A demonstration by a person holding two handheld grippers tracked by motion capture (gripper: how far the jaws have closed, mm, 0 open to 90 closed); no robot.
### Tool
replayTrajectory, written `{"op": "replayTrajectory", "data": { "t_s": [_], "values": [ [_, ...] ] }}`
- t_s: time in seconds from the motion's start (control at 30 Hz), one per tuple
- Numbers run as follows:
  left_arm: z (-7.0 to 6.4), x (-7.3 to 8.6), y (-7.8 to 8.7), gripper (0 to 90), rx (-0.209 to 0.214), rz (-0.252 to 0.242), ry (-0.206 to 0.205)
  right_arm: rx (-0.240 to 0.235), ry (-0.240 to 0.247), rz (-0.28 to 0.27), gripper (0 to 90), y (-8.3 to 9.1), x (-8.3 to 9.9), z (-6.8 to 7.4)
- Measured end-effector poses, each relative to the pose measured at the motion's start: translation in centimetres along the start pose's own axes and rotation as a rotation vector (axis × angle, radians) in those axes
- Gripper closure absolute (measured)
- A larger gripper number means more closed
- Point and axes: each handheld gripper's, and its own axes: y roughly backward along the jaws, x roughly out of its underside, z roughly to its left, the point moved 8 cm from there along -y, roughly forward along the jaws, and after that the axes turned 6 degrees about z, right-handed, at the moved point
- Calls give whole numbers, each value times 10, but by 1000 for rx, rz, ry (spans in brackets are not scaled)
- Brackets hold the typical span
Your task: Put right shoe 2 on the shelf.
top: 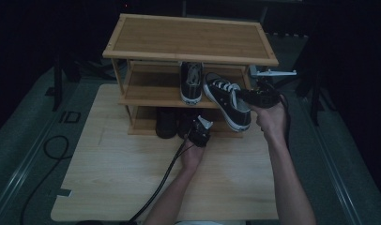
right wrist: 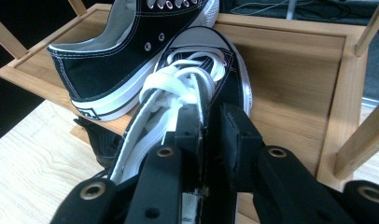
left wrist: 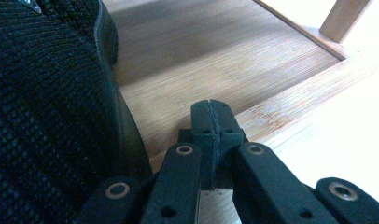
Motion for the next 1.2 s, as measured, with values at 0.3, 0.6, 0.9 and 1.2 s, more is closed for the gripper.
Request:
{"op": "replayTrajectory", "data": {
  "t_s": [0.3, 0.6, 0.9, 1.2],
  "values": [
    [0, 0, 0, 900, -4, 0, 1, -13, 12, -36, 755, 12, -5, 3],
    [0, 0, 0, 900, -3, -1, 1, 9, 3, -87, 786, 17, -8, 0],
    [0, 0, 0, 900, -3, 0, 2, 22, 12, -87, 872, 20, -6, -1],
    [0, 0, 0, 900, -3, 0, 2, 87, 32, -62, 900, 25, -2, -8]
  ]
}}
